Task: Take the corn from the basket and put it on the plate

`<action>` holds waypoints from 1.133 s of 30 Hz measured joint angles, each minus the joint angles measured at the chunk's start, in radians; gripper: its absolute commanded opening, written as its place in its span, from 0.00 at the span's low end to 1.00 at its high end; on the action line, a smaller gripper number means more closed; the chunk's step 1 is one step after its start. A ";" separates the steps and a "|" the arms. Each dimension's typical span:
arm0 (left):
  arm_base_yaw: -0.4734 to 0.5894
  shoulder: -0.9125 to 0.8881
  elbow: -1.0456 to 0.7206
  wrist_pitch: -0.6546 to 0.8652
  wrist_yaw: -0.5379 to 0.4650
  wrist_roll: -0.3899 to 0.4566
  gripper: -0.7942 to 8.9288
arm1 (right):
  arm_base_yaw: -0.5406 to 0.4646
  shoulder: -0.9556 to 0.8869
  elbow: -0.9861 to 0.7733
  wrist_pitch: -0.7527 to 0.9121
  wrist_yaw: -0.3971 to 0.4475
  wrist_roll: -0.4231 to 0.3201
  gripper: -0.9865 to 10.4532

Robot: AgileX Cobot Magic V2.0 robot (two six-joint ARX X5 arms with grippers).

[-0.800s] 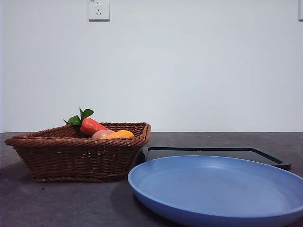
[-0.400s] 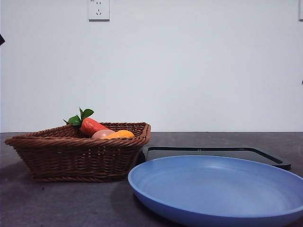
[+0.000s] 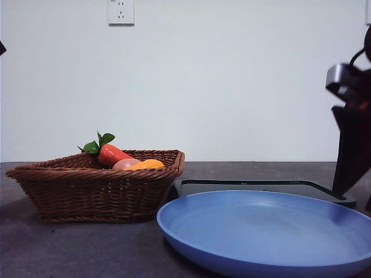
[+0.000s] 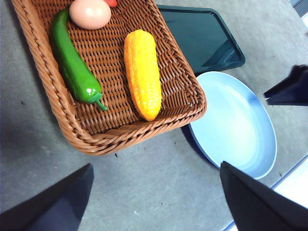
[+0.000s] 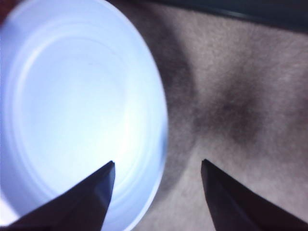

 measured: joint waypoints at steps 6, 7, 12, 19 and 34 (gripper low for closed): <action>0.000 0.000 0.000 0.001 0.000 0.000 0.52 | 0.039 0.093 0.000 0.053 -0.004 0.002 0.23; 0.000 0.000 0.000 0.002 0.000 0.000 0.52 | 0.047 0.100 0.000 0.057 -0.004 0.003 0.20; 0.000 0.000 0.000 0.011 0.000 -0.004 0.52 | 0.056 0.124 0.000 0.063 -0.002 0.008 0.09; -0.042 0.057 0.015 0.033 -0.012 -0.009 0.52 | 0.040 0.121 0.013 0.045 -0.018 0.037 0.09; -0.275 0.512 0.247 0.206 -0.212 -0.026 0.52 | -0.078 -0.189 0.093 -0.142 0.062 0.032 0.09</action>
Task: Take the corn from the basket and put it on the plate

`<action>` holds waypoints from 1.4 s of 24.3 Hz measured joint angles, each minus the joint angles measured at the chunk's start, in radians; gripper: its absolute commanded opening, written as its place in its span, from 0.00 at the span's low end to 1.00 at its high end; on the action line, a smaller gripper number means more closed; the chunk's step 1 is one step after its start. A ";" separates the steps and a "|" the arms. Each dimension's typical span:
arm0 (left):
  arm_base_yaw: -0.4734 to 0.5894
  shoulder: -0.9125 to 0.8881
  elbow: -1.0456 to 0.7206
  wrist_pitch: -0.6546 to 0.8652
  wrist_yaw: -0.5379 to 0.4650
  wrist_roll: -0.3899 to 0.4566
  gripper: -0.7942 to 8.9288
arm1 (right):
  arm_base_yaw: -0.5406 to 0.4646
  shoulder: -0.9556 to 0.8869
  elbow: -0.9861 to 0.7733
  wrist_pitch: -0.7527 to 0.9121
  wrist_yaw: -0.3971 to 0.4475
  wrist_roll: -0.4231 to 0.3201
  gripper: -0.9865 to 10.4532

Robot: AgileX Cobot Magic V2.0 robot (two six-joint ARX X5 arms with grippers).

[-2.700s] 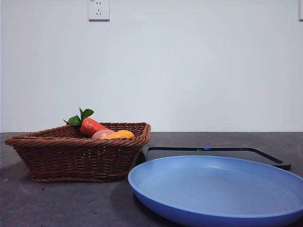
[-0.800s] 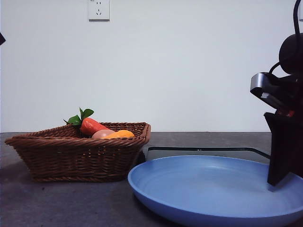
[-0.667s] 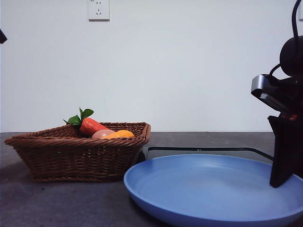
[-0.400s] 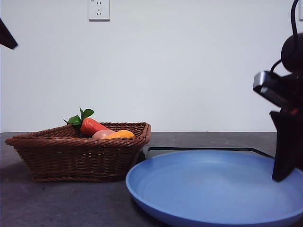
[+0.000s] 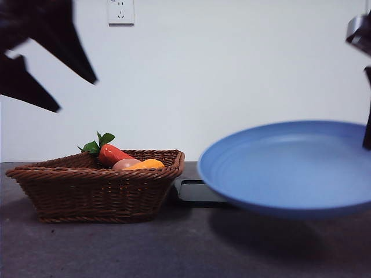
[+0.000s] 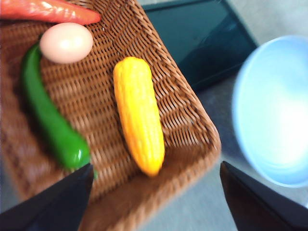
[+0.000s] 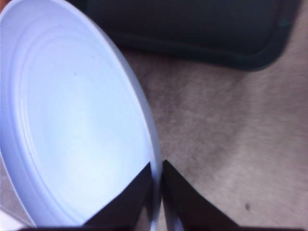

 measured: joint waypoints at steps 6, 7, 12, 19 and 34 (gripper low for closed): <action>-0.087 0.323 0.195 0.010 -0.090 0.029 0.52 | -0.076 -0.121 0.000 -0.022 -0.001 0.000 0.09; -0.096 0.364 0.217 0.010 -0.093 0.032 0.52 | -0.082 -0.130 0.000 -0.022 -0.002 0.000 0.09; -0.132 0.521 0.291 0.008 -0.133 0.055 0.52 | -0.091 -0.141 0.000 -0.023 -0.004 0.000 0.09; -0.142 0.621 0.291 0.011 -0.149 0.072 0.52 | -0.091 -0.141 0.000 -0.022 -0.003 0.000 0.09; -0.152 0.650 0.317 -0.005 -0.160 0.069 0.31 | -0.091 -0.141 0.000 -0.009 -0.004 0.000 0.09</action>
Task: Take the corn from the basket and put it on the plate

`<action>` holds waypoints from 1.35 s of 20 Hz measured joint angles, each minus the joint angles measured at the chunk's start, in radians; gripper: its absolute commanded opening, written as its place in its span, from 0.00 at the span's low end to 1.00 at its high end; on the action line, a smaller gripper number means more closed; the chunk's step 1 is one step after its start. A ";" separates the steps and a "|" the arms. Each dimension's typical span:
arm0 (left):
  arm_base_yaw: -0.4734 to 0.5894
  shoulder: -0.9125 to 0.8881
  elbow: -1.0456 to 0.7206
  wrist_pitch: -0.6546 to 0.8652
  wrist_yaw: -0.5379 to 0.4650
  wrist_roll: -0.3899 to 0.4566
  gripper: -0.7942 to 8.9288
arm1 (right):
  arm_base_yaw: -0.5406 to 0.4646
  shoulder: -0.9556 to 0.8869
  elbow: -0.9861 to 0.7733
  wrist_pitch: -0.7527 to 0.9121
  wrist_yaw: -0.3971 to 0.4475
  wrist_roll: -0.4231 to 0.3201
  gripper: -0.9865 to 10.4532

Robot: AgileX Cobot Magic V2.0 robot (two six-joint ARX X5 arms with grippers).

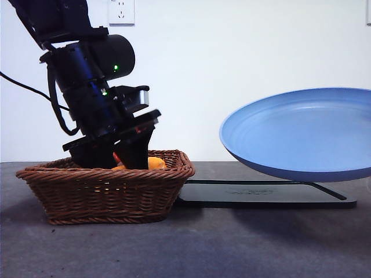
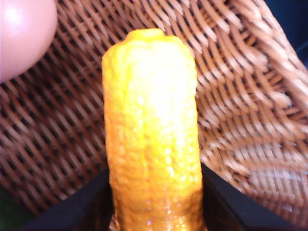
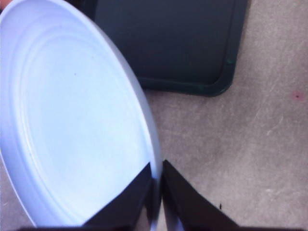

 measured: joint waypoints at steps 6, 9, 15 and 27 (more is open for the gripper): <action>-0.005 -0.042 0.182 -0.132 0.018 -0.001 0.31 | 0.000 0.023 0.000 0.035 -0.001 0.010 0.09; -0.005 -0.092 0.256 -0.140 0.136 -0.005 0.31 | 0.000 0.075 0.000 0.059 -0.001 0.027 0.09; -0.105 -0.116 0.291 -0.042 0.418 -0.041 0.31 | 0.000 0.211 0.000 0.176 -0.140 0.108 0.09; -0.317 0.019 0.291 -0.036 0.198 0.117 0.33 | 0.000 0.235 0.000 0.202 -0.275 0.177 0.09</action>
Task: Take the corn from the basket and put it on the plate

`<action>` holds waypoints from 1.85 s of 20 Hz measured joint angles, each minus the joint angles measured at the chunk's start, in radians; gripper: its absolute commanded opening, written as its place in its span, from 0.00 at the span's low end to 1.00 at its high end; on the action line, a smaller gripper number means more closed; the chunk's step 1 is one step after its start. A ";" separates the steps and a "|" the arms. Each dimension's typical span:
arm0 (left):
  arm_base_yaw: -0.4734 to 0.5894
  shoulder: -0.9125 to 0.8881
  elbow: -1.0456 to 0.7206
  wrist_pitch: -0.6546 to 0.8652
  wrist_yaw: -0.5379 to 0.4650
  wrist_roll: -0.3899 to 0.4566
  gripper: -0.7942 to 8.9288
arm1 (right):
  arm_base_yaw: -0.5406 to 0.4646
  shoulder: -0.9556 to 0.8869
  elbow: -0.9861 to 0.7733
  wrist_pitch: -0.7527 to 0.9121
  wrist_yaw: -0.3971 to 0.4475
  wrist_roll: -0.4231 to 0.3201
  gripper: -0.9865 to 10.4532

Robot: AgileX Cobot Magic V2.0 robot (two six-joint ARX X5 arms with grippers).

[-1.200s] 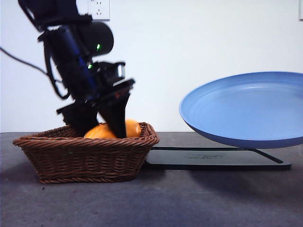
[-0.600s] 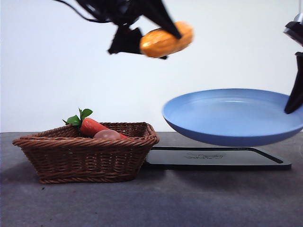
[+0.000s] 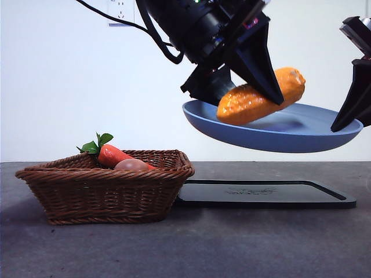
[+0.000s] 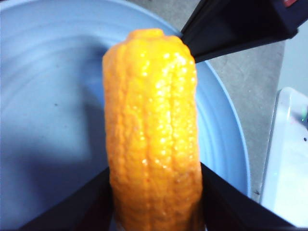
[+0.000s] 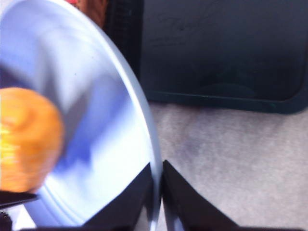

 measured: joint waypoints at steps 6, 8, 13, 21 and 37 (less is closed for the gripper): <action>-0.007 0.029 0.000 -0.011 0.001 0.016 0.42 | 0.000 0.000 0.000 -0.002 0.002 0.000 0.09; -0.013 0.029 0.000 -0.015 0.001 0.016 0.47 | 0.000 0.000 0.000 -0.002 0.006 -0.001 0.09; -0.016 0.029 0.029 -0.069 0.003 0.016 0.47 | 0.000 0.000 0.000 0.001 0.006 -0.001 0.09; -0.015 0.029 0.200 -0.212 0.000 0.016 0.47 | -0.002 0.012 0.000 0.058 0.043 0.000 0.09; -0.015 0.029 0.240 -0.248 0.005 0.016 0.47 | -0.095 0.535 0.347 0.134 0.043 0.070 0.09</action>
